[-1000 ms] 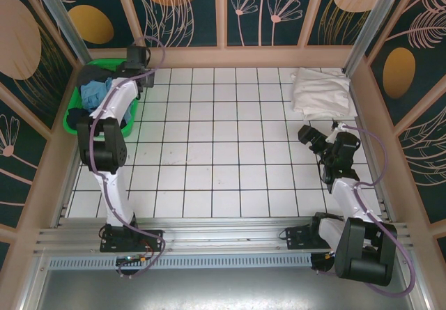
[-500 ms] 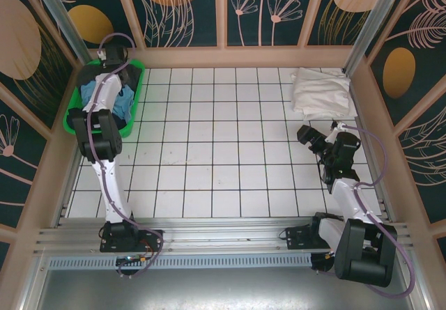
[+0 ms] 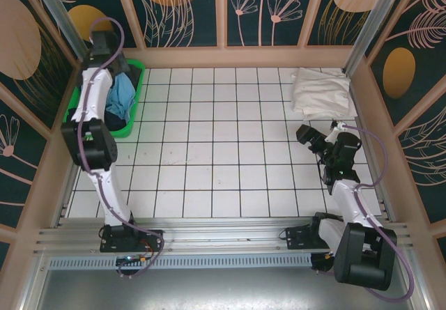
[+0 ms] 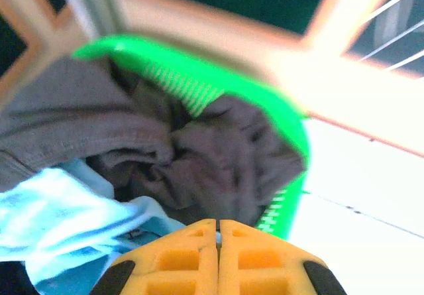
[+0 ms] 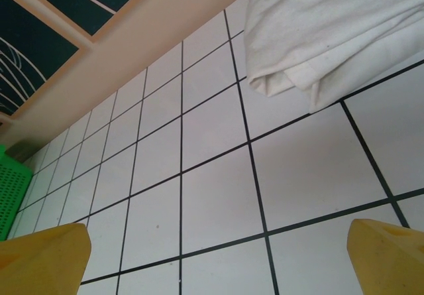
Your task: Fold and stack the t-shirts
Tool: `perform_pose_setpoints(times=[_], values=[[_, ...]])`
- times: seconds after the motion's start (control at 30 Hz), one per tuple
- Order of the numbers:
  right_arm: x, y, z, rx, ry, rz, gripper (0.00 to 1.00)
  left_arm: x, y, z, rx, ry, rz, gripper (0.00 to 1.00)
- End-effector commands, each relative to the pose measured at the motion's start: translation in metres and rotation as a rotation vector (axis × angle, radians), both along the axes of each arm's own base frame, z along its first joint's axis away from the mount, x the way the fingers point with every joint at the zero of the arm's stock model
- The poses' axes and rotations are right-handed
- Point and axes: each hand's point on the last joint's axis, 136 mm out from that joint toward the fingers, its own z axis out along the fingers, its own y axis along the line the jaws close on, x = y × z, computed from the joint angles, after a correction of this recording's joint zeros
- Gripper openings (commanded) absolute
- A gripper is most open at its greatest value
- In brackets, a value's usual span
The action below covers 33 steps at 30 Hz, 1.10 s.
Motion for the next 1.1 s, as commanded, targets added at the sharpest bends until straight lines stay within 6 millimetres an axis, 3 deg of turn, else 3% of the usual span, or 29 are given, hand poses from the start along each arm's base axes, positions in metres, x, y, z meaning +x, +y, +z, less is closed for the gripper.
perform_pose_setpoints(times=[0.0, 0.13, 0.2, 0.3, 0.47, 0.57, 0.6, 0.63, 0.7, 0.73, 0.83, 0.87, 0.9, 0.93, 1.03, 1.07], values=[[0.001, 0.010, 0.018, 0.049, -0.064, 0.050, 0.99, -0.027, -0.061, 0.166, -0.133, -0.418, -0.248, 0.00], [0.005, 0.029, 0.035, 0.080, -0.100, 0.131, 0.99, -0.077, -0.138, 0.291, -0.146, -0.728, -0.495, 0.00], [0.007, 0.038, 0.044, 0.075, -0.117, 0.156, 0.99, -0.105, -0.173, 0.338, -0.189, -0.860, -0.610, 0.00], [0.011, 0.050, 0.061, 0.055, -0.146, 0.185, 0.99, -0.147, -0.221, 0.389, -0.262, -1.008, -0.803, 0.00], [0.012, 0.069, 0.087, 0.031, -0.193, 0.225, 0.99, -0.199, -0.276, 0.431, -0.338, -1.169, -1.002, 0.00], [0.008, 0.080, 0.096, 0.037, -0.223, 0.249, 0.99, -0.205, -0.283, 0.439, -0.392, -1.211, -1.027, 0.00], [0.007, 0.084, 0.098, 0.037, -0.232, 0.263, 0.99, -0.195, -0.280, 0.435, -0.405, -1.195, -0.980, 0.00], [0.006, 0.088, 0.098, 0.039, -0.233, 0.272, 0.99, -0.183, -0.277, 0.429, -0.403, -1.171, -0.930, 0.00], [0.005, 0.095, 0.095, 0.039, -0.224, 0.286, 0.98, -0.141, -0.266, 0.393, -0.359, -1.077, -0.772, 0.00], [0.004, 0.099, 0.092, 0.036, -0.218, 0.293, 0.97, -0.118, -0.259, 0.368, -0.342, -1.017, -0.679, 0.00], [0.005, 0.104, 0.074, 0.018, -0.166, 0.284, 0.96, -0.052, -0.234, 0.266, -0.240, -0.805, -0.442, 0.00], [0.006, 0.105, 0.064, 0.006, -0.134, 0.273, 0.96, -0.033, -0.226, 0.221, -0.214, -0.708, -0.387, 0.18], [0.007, 0.105, 0.053, -0.007, -0.097, 0.263, 0.96, -0.019, -0.216, 0.181, -0.191, -0.619, -0.331, 0.47], [0.007, 0.106, 0.042, -0.021, -0.060, 0.257, 0.96, -0.009, -0.206, 0.135, -0.175, -0.518, -0.288, 0.63], [0.003, 0.107, 0.006, -0.080, 0.057, 0.235, 0.95, -0.004, -0.177, 0.019, -0.140, -0.281, -0.187, 0.86], [0.000, 0.109, -0.004, -0.100, 0.093, 0.228, 0.95, -0.009, -0.168, -0.006, -0.116, -0.231, -0.154, 0.89]])
